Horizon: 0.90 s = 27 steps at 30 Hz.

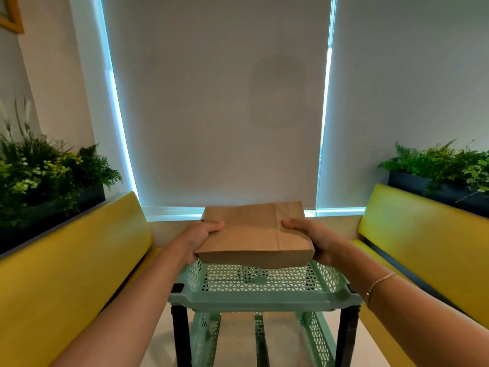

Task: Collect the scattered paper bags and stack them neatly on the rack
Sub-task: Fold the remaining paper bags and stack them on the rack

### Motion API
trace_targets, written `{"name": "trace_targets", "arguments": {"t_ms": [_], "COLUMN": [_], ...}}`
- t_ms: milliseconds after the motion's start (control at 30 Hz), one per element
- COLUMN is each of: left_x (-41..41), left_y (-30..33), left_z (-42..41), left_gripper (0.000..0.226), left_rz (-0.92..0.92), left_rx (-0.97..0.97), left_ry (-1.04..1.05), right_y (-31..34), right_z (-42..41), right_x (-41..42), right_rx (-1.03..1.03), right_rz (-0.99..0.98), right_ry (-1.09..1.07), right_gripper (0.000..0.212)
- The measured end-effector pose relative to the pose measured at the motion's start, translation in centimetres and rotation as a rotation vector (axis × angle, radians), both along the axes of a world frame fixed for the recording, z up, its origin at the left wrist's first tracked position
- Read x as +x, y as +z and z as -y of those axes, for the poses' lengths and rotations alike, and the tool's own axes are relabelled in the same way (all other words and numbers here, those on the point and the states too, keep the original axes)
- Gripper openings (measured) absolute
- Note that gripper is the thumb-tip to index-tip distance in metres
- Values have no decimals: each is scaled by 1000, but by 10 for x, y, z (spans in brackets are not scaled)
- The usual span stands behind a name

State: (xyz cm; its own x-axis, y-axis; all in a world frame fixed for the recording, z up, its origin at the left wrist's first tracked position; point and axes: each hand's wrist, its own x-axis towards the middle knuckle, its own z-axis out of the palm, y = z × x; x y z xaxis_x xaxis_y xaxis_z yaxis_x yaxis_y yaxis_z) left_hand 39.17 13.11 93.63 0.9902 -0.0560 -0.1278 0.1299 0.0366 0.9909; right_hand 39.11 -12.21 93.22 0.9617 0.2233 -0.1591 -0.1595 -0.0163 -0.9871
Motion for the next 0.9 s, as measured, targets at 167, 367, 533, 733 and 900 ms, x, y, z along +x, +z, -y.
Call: {"name": "trace_targets", "arguments": {"t_ms": [167,367,533,733,900], "left_x": [-4,-5,-7,-20,-13], "left_y": [0,0,-9,-15,-11], "left_z": [-1,-5,-30,-27,-17], "left_gripper": [13,11,62,99,113], "left_rz": [-169,-161,5,490,794], "left_rx": [48,-43,-467,390,956], "left_ry": [-58,-101,-257,-292,113], "right_y": [5,5,7,8,4], "right_z": [-3,4,16,28,26], "right_x": [-2,-3,-7,-2,-4], "right_rx": [-94,-99,-11,119,98], "right_rz": [-164,-249,-307,-348,-386], "right_ry": [-54,-75,-92,-140,-132], "right_gripper": [28,23,23,25,27]}}
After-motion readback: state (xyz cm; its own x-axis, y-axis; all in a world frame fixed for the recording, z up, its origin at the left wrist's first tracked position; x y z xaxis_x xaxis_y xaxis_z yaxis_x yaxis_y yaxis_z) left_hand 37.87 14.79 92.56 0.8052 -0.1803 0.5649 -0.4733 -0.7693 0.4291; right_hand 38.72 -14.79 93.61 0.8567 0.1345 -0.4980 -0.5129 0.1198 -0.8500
